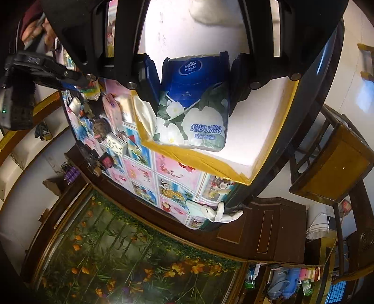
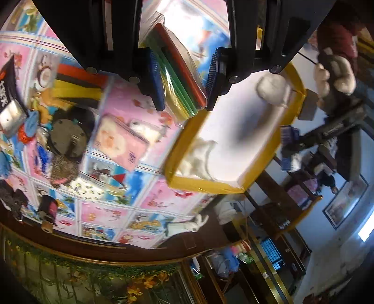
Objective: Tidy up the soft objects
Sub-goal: 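Carry blue tissue pack to tray with left gripper while right carries striped sponge pack, then reach the left gripper to the pink face-tissue pack and grasp it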
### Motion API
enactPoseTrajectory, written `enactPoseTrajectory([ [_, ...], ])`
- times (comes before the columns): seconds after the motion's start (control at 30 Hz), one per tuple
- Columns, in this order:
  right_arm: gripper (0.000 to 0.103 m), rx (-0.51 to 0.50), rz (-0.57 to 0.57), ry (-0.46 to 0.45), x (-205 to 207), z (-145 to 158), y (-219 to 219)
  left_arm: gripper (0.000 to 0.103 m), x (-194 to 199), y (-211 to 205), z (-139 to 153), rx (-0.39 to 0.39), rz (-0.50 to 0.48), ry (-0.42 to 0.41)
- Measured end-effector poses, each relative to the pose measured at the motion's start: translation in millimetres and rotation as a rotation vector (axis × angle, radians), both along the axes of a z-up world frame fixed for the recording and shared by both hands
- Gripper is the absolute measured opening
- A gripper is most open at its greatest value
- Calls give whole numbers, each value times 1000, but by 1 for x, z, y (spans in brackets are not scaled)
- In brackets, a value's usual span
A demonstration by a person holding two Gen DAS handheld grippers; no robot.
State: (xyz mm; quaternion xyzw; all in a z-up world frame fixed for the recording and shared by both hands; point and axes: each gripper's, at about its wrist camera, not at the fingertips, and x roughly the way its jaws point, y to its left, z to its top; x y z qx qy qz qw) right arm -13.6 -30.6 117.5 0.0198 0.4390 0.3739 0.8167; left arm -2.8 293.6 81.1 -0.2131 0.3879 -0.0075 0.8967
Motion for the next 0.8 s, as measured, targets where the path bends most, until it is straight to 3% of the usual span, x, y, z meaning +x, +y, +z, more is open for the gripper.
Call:
enactPoseTrajectory([
  [0.23,34,116,29,151,54,-10,75,49,51,17,-30,-51,48,60],
  [0.4,37,109,-38,200,93,-35,108,53,62,33,-51,-122,74,101],
  [0.5,42,88,-66,178,107,-41,121,54,63,36,-55,-155,61,98],
  [0.63,66,60,-106,111,102,-36,131,56,64,35,-53,-154,53,94],
  [0.8,66,47,-132,28,77,-11,98,56,54,32,-44,-142,53,107],
])
